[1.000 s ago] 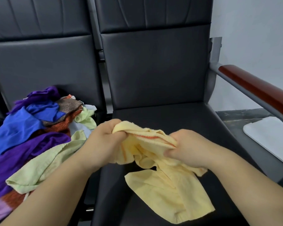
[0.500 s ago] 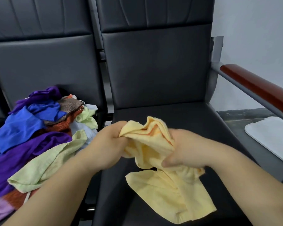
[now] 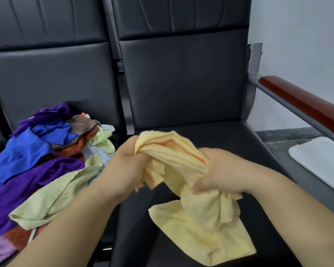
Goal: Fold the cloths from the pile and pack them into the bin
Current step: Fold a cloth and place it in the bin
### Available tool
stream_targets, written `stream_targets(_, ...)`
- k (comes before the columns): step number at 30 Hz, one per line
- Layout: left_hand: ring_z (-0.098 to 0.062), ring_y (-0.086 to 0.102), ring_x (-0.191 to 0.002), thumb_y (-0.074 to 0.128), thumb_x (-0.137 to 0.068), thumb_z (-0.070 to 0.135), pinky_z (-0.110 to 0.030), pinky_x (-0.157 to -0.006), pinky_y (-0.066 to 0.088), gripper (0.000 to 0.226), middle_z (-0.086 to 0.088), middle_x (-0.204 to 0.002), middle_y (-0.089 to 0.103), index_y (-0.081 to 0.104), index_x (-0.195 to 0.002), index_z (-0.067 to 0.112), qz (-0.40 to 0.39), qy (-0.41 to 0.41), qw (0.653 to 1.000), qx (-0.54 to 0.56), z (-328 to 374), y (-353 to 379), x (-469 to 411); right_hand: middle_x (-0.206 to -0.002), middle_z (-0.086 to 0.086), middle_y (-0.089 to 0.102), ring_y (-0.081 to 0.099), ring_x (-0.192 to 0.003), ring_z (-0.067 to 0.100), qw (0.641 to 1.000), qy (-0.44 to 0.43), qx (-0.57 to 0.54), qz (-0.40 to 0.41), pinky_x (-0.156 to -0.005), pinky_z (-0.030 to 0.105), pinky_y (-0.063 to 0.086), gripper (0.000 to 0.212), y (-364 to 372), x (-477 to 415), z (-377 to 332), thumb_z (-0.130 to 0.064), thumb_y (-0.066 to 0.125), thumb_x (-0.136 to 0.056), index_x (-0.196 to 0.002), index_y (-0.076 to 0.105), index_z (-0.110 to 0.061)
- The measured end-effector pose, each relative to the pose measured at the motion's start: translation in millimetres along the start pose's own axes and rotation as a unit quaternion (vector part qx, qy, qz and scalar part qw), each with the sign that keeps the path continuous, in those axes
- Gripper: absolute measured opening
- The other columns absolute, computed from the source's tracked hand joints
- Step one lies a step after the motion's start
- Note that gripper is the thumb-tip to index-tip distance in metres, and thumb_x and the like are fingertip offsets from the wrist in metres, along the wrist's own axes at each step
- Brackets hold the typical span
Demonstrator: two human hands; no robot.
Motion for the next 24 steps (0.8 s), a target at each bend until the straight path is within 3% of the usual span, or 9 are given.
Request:
stream_targets(2,-0.047,0.068,-0.091,0.064,-0.083,0.025,-0.068,-0.076,0.053,0.024,-0.019,-0.104,0.072,0.07,-0.106,0.027,-0.006,-0.01,0.997,0.081,2,4,1,-0.085,-0.009,0.073,0.069,-0.081,0.012,0.996,0.017,0.077,0.041,-0.073,0.031,0.058,0.006,3,-4,2,-0.037,0.075,-0.084,-0.084,0.07,-0.034)
stream_targets(4,-0.039,0.071,-0.101,0.073,-0.081,0.022,-0.06,-0.084,0.057,0.031,-0.013,-0.108,0.074,0.07,-0.112,0.021,-0.059,-0.028,0.993,0.103,3,7,2,-0.082,-0.003,0.076,0.072,-0.08,0.018,0.996,0.027,-0.003,0.09,-0.072,0.039,0.059,0.015,-2,-5,4,-0.033,0.069,-0.09,-0.079,0.075,-0.025)
stream_targets(8,-0.025,0.073,-0.077,0.084,-0.071,0.035,-0.049,-0.071,0.061,0.03,-0.007,-0.082,0.075,0.069,-0.087,0.016,-0.113,-0.008,0.968,-0.225,1,6,2,-0.092,-0.003,0.079,0.075,-0.091,0.017,0.961,-0.003,-0.251,0.113,-0.082,0.041,0.06,0.009,-10,3,-2,-0.029,0.072,-0.094,-0.096,0.08,-0.024)
stream_targets(10,-0.026,0.072,-0.071,0.075,-0.077,0.039,-0.047,-0.068,0.061,0.024,-0.007,-0.077,0.074,0.069,-0.086,0.017,-0.092,-0.014,0.973,-0.212,0,3,0,-0.101,-0.007,0.079,0.074,-0.097,0.011,0.957,-0.043,-0.279,0.067,-0.087,0.038,0.061,0.016,-11,8,-7,-0.025,0.081,-0.088,-0.104,0.08,-0.029)
stream_targets(12,-0.023,0.07,-0.072,0.069,-0.089,0.025,-0.044,-0.067,0.057,0.007,-0.006,-0.081,0.076,0.07,-0.095,0.021,-0.054,-0.01,0.99,-0.126,0,-2,-1,-0.103,-0.012,0.078,0.074,-0.097,0.007,0.976,-0.032,-0.213,0.041,-0.087,0.033,0.059,0.029,-9,9,-6,-0.02,0.086,-0.081,-0.106,0.077,-0.032)
stream_targets(16,-0.024,0.073,-0.103,0.069,-0.086,0.013,-0.046,-0.087,0.058,0.034,-0.003,-0.11,0.076,0.067,-0.118,0.022,-0.049,0.004,0.997,0.053,7,2,2,-0.08,-0.002,0.072,0.069,-0.077,0.018,0.99,0.023,0.109,0.084,-0.069,0.039,0.057,0.011,-4,-1,-3,-0.029,0.071,-0.086,-0.079,0.069,-0.021)
stream_targets(18,-0.024,0.072,-0.108,0.075,-0.08,0.013,-0.046,-0.091,0.058,0.043,-0.005,-0.115,0.075,0.066,-0.121,0.019,-0.096,-0.005,0.991,0.088,9,7,5,-0.073,0.002,0.07,0.065,-0.069,0.017,0.989,0.038,0.055,0.131,-0.06,0.034,0.051,0.023,-5,-5,-1,-0.029,0.062,-0.092,-0.074,0.069,-0.016)
stream_targets(22,-0.008,0.071,-0.079,0.083,-0.079,0.024,-0.038,-0.075,0.061,0.017,0.008,-0.085,0.074,0.069,-0.088,0.023,-0.104,0.015,0.958,-0.267,4,5,1,-0.078,0.004,0.074,0.068,-0.074,0.018,0.968,0.025,-0.202,0.145,-0.065,0.03,0.053,0.016,-8,0,-2,-0.023,0.065,-0.095,-0.087,0.076,-0.017)
stream_targets(24,-0.009,0.07,-0.082,0.077,-0.083,0.035,-0.038,-0.078,0.06,0.013,0.009,-0.086,0.075,0.07,-0.088,0.025,-0.059,0.009,0.954,-0.293,0,1,-2,-0.095,-0.007,0.079,0.075,-0.091,0.011,0.964,-0.016,-0.252,0.082,-0.081,0.03,0.059,0.011,-8,5,-4,-0.022,0.078,-0.09,-0.1,0.08,-0.027)
Point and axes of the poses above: each hand's wrist, its own x-axis away from the middle knuckle, its own y-axis out of the palm, z = x × y, the point moved 1 cm from there along -x, towards the middle knuckle
